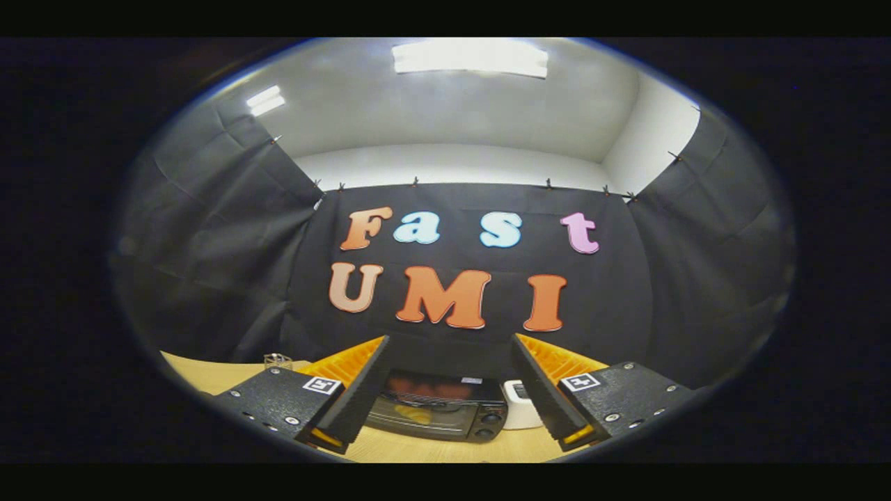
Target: Open the toaster oven, put the food inside, and close the toaster oven door.
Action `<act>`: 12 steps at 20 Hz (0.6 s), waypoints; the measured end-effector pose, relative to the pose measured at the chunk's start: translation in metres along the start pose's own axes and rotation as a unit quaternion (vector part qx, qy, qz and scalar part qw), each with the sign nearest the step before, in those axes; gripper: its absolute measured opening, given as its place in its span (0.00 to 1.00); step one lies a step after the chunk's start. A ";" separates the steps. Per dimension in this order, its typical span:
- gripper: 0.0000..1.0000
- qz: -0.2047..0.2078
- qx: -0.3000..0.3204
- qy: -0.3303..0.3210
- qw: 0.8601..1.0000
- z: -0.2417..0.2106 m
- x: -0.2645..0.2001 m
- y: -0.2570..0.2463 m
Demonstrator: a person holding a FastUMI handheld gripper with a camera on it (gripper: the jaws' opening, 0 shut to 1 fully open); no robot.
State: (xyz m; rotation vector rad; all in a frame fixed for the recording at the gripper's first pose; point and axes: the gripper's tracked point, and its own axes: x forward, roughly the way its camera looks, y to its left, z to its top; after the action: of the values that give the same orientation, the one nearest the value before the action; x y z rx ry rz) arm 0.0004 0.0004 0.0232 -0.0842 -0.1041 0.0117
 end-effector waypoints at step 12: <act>0.99 0.013 0.039 0.007 0.999 -0.004 -0.004 0.009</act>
State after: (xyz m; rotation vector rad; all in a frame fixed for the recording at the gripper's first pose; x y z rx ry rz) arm -0.0035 0.0094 0.0185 -0.0084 -0.0889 0.0419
